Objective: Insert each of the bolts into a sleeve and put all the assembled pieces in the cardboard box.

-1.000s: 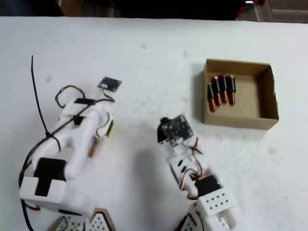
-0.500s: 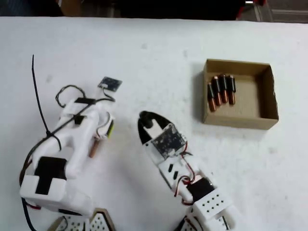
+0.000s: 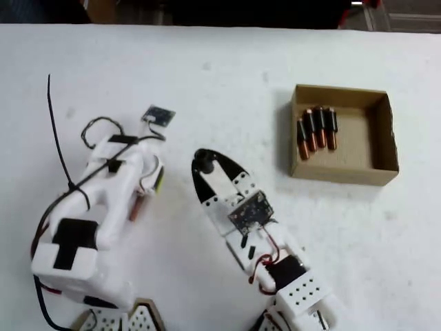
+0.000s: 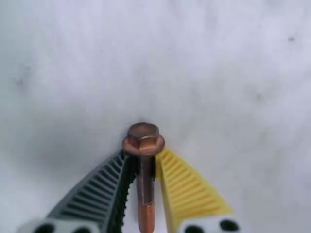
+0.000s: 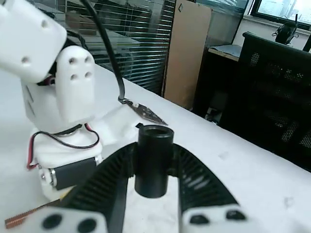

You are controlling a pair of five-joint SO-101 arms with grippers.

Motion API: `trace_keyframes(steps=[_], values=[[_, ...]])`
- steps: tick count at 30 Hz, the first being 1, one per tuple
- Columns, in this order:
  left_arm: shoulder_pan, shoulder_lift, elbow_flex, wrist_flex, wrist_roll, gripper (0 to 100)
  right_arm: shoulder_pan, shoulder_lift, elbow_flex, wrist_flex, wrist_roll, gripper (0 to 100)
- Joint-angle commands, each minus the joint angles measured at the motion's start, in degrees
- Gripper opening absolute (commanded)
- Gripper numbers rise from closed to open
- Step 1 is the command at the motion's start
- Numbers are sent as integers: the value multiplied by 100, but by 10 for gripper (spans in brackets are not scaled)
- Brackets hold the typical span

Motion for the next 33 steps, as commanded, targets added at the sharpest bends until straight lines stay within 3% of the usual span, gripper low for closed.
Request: trace_keyframes(steps=[1, 13, 20, 28, 33], values=[[75, -75, -510, 18, -26, 22, -13, -101, 44, -312, -35, 16], [330, -2167, -659, 9, 35, 22, -13, -101, 237, -567, 0, 16], [708, -3196, -659, -26, 1240, 22, -13, -101, 316, -549, 0, 16], [743, -3943, -703, -44, 1301, 23, 259, -101, 316, -549, -26, 16], [980, -4813, -659, -598, 1301, 23, 321, -101, 316, -541, -35, 16]])
